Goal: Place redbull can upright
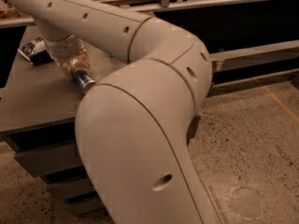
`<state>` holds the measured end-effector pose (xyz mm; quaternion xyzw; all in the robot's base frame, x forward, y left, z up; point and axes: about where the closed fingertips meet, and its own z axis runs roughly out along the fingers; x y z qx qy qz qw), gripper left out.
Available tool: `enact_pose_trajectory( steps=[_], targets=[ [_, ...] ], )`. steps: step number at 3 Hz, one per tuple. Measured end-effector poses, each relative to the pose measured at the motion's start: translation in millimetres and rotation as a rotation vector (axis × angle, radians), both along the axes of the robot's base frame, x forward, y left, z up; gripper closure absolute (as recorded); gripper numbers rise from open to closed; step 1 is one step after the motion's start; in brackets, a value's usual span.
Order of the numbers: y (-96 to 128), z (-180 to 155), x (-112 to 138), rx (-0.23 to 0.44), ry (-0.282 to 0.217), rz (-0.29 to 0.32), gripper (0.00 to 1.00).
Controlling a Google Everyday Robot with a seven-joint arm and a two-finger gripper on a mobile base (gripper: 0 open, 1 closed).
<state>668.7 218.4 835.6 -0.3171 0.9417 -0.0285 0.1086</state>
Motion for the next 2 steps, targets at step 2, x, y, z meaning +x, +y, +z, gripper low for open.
enact_pose_trajectory(
  steps=[2],
  targets=[
    [26,51,-10,0.064,-0.078,0.214,1.0]
  ],
)
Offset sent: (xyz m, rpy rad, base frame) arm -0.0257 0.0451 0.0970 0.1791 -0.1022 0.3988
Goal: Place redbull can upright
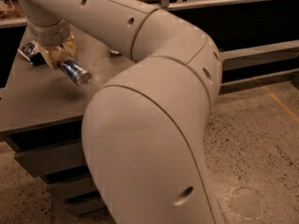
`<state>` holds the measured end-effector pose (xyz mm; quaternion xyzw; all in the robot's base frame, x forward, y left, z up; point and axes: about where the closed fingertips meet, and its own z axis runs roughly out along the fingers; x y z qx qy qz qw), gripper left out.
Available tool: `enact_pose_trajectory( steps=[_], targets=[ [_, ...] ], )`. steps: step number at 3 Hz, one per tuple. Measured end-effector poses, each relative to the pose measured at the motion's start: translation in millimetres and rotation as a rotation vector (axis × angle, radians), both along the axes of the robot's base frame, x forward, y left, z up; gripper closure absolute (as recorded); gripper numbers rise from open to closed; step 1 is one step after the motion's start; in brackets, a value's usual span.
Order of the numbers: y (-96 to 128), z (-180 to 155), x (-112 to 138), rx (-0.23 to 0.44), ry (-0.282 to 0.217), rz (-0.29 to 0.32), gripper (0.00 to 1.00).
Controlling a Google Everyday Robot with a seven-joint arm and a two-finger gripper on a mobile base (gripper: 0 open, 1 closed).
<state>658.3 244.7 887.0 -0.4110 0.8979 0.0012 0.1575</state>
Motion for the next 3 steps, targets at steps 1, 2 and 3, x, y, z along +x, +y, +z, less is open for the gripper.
enact_pose_trajectory(
  steps=[1,2,3],
  targets=[
    [14,27,-10,0.144,-0.017,0.178,1.0],
    [21,46,-9,0.354,-0.025,0.328,1.0],
    [5,64,-5,0.524,-0.056,0.431,1.0]
  ],
)
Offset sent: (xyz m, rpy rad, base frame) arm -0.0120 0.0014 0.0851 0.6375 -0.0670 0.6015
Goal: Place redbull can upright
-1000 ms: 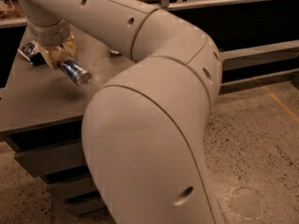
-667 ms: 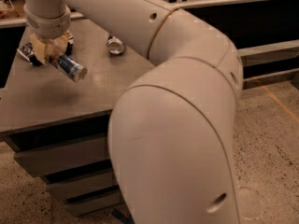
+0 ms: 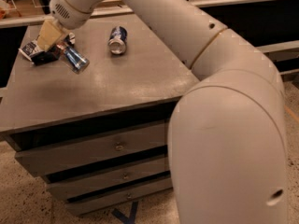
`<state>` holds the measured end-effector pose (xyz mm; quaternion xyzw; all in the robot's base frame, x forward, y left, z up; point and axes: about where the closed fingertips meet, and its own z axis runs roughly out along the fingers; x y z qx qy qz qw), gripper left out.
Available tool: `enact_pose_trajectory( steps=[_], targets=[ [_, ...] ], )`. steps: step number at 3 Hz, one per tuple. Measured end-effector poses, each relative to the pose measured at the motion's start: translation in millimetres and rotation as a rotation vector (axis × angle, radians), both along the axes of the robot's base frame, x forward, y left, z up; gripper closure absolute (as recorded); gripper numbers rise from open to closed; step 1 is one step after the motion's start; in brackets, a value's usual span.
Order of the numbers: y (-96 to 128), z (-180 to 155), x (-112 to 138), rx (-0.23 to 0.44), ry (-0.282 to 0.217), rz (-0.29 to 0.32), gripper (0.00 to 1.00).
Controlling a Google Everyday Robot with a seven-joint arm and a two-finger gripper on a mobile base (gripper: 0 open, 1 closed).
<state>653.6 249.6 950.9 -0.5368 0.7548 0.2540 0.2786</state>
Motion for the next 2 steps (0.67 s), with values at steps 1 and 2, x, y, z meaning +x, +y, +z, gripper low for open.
enact_pose_trajectory(
  steps=[1,2],
  targets=[
    [-35.0,18.0,9.3,0.124,-0.08,0.066,1.0],
    [-42.5,17.3,9.8,0.115,-0.138,0.115,1.0]
  ],
)
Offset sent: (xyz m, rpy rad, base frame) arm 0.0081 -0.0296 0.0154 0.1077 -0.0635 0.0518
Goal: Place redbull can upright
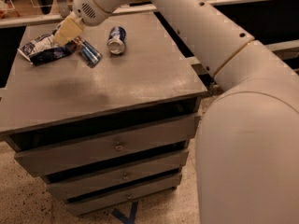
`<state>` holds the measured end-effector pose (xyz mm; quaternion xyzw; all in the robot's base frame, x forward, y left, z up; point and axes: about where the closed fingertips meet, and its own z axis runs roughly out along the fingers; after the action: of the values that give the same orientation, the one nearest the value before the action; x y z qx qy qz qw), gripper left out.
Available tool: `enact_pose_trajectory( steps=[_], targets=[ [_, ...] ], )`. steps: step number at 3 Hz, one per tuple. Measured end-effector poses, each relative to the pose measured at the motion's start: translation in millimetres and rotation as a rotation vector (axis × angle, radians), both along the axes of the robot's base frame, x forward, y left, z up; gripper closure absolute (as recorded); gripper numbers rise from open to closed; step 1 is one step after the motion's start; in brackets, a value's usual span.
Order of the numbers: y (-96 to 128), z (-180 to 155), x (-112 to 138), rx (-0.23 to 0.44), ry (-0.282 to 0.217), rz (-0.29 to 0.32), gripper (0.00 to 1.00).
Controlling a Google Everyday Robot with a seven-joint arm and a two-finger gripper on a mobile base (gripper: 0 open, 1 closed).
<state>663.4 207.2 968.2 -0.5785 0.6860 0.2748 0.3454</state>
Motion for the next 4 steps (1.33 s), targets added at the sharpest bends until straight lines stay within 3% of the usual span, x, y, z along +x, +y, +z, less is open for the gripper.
enact_pose_trajectory(
  steps=[2,3,4],
  targets=[
    [7,-2,0,0.004,-0.008,0.022,1.0],
    [2,-1,-1,0.055,-0.067,0.027,1.0],
    [-10,6,10,0.146,-0.159,-0.026,1.0]
  ],
)
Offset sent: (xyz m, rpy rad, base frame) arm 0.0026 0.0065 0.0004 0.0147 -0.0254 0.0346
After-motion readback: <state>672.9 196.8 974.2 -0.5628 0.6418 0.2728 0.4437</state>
